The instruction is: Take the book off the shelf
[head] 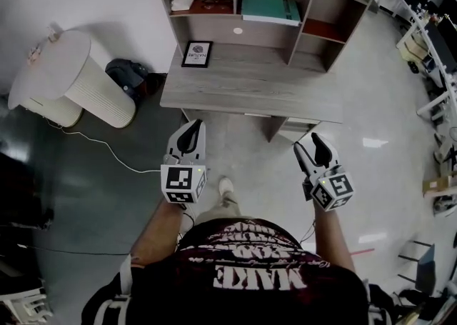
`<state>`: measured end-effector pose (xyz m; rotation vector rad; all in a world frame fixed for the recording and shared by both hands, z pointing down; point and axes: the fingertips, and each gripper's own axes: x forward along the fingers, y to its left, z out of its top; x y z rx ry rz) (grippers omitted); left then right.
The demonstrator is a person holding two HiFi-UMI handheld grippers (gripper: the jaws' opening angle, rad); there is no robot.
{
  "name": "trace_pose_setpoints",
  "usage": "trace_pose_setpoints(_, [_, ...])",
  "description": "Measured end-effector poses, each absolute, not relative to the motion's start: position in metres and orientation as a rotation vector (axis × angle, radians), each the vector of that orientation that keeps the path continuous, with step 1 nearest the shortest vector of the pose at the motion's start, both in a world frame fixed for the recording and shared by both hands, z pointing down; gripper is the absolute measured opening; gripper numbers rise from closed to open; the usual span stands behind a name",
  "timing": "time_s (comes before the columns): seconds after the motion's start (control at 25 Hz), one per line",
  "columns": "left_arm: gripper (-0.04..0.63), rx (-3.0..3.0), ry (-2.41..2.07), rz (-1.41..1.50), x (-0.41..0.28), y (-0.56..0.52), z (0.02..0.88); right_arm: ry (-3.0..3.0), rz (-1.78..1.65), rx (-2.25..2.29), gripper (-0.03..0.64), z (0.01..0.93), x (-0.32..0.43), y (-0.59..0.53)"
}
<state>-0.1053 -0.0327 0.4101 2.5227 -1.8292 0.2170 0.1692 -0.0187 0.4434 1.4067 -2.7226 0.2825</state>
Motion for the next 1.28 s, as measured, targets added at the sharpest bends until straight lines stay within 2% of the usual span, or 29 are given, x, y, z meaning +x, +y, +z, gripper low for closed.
trace_pose_setpoints(0.8, [0.012,2.590,-1.737,0.185,-0.142,-0.168,0.399,-2.692,0.355,1.470,0.242,0.432,0.126,-0.141])
trace_pose_setpoints(1.28, [0.012,2.660,-1.620,0.170,-0.134,-0.194,0.403,-2.665,0.406,1.533,0.239,0.436,0.121,-0.144])
